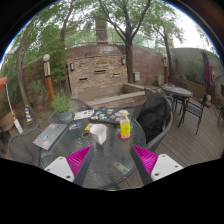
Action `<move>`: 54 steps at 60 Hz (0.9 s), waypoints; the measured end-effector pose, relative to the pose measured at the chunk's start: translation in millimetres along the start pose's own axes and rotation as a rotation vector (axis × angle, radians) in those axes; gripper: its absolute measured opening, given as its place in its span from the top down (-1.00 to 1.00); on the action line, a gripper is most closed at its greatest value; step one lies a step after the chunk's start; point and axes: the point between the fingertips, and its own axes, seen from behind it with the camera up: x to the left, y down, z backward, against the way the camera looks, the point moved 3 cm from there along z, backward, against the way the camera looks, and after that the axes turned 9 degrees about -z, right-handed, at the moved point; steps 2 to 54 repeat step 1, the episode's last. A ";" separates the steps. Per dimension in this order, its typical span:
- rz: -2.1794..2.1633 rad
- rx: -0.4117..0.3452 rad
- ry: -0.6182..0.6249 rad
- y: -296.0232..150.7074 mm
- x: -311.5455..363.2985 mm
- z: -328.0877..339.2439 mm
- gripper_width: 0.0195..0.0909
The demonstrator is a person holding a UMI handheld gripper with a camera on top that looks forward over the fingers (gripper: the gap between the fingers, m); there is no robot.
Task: Pour water
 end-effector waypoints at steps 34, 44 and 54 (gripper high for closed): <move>-0.005 0.004 -0.005 3.9 0.4 11.9 -0.79; -0.005 0.004 -0.005 3.9 0.4 11.9 -0.79; -0.005 0.004 -0.005 3.9 0.4 11.9 -0.79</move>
